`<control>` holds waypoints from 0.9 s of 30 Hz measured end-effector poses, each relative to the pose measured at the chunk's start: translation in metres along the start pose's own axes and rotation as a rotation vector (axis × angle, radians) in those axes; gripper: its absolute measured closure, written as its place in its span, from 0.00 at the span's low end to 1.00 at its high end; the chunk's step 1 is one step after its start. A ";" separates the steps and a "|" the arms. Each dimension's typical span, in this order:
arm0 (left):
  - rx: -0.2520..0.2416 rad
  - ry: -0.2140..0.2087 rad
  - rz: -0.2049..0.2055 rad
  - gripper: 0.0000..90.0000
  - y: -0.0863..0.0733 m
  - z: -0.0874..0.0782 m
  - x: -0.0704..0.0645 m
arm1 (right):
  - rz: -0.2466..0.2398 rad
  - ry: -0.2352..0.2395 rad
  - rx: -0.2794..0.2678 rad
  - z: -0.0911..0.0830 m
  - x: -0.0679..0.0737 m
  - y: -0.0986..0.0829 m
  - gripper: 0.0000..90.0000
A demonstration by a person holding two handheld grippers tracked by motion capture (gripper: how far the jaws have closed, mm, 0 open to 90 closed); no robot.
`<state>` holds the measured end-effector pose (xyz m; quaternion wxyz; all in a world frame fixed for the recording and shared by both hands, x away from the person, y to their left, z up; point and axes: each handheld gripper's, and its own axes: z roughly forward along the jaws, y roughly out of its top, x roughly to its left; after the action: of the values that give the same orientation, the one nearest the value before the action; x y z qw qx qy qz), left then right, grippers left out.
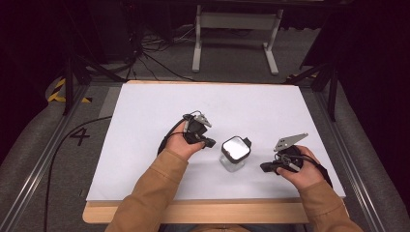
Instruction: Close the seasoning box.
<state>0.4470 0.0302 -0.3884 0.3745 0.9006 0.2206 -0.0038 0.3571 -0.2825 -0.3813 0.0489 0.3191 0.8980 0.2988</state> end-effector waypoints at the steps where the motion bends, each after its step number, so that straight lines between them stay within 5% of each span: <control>1: 0.002 -0.007 -0.002 1.00 0.001 0.002 0.000 | 0.000 0.001 0.002 0.001 0.000 -0.001 1.00; 20: 0.048 -0.072 0.039 1.00 0.009 0.014 -0.004 | 0.024 -0.005 -0.007 -0.005 0.000 -0.011 1.00; 27: 0.082 -0.101 0.051 1.00 0.011 0.015 -0.016 | 0.029 -0.011 -0.016 -0.008 -0.003 -0.012 1.00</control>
<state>0.4397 0.0070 -0.3896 0.3477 0.9192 0.1782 -0.0488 0.3507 -0.2953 -0.3815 0.0523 0.3333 0.8906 0.3050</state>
